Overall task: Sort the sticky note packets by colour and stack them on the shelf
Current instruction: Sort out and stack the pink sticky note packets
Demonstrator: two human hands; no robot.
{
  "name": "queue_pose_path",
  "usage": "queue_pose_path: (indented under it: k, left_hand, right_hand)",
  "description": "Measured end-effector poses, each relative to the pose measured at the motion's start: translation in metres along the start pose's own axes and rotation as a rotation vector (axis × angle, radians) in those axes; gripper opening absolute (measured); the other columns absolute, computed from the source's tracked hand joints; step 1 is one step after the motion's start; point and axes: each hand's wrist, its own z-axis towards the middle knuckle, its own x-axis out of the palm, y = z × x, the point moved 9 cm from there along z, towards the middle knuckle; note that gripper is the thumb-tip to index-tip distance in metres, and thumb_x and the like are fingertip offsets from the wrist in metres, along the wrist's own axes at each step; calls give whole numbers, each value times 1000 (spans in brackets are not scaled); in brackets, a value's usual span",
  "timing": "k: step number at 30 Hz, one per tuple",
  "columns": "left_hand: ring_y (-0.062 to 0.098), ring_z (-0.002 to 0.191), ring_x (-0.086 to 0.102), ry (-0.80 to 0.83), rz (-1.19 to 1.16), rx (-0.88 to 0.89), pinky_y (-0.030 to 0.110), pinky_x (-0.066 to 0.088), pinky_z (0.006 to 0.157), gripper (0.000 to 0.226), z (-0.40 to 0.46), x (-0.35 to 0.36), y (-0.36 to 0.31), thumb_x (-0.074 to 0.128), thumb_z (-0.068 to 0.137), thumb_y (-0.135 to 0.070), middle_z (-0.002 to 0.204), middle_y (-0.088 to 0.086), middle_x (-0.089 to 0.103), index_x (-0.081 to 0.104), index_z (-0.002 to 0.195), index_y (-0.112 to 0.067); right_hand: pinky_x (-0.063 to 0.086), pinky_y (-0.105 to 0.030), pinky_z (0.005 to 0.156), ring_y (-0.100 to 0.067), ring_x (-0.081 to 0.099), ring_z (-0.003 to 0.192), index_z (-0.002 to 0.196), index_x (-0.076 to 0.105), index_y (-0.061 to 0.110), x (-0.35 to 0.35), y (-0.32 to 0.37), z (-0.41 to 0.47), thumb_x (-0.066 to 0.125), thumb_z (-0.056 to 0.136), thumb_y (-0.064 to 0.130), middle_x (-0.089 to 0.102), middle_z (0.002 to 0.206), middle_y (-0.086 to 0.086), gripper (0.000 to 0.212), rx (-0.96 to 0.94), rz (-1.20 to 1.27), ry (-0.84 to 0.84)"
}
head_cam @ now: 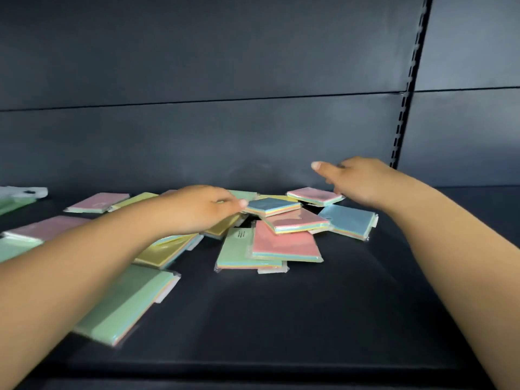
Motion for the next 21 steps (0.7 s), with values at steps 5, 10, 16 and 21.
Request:
queue_pose_path:
  k: [5,10,16,21]
  left_hand:
    - [5,108,51,-276,-49,-37,19,33,81,31,-57,-27,20,45,92,-43,125,-15,58,61,115,-31]
    - [8,98,52,-369,-38,-107,20,32,76,24,-105,-36,55,47,91,-38,106,-12,62,65,105,-30]
    - [18,101,52,-372,97,-268,27,38,84,29,-158,-43,135,42,94,-38,123,-4,60,63,111,-26]
    - [20,118,49,-250,59,-341,30,40,93,38,-191,-29,202,34,97,-43,130,-1,57,59,118,-24]
  right_hand:
    - [41,-28,72,-19,51,88,89,65,19,14,67,-23,44,91,46,61,90,2,34,-253,-65,-84]
    - [46,-30,75,-20,56,95,94,62,24,40,124,-54,46,89,41,64,103,4,23,-389,-164,-47]
    - [45,-34,91,-19,54,106,106,63,26,86,191,-100,43,89,51,61,117,4,36,-535,-118,75]
    - [30,-33,108,-16,29,137,139,37,31,139,234,-124,36,88,62,32,149,6,60,-568,-203,187]
